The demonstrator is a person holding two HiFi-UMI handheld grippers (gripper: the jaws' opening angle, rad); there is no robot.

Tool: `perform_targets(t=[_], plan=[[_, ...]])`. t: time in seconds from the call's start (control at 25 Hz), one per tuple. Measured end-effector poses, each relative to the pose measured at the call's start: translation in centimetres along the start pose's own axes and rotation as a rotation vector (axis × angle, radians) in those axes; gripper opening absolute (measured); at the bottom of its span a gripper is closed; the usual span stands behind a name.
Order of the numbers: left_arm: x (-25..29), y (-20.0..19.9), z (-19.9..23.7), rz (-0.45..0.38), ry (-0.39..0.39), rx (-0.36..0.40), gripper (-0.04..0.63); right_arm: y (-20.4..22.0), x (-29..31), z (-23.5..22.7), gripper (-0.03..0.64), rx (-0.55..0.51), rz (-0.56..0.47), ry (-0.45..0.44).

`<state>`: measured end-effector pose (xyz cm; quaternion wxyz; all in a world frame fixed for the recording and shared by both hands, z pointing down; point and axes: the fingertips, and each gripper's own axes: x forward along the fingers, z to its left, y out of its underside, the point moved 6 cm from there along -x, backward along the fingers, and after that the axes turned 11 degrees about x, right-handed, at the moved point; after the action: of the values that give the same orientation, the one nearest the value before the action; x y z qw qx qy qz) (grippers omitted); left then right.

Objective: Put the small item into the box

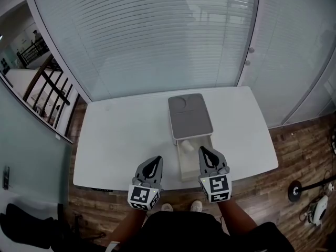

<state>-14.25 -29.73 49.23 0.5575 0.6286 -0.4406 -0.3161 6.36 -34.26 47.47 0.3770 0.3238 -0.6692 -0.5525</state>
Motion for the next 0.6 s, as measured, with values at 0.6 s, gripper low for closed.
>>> perform_targets(t=[0.6], plan=[[0.06,-0.55,-0.40,-0.004,0.007,0.010,0.011,0.10,-0.21,0.12,0.004,-0.016,0.009,-0.009]])
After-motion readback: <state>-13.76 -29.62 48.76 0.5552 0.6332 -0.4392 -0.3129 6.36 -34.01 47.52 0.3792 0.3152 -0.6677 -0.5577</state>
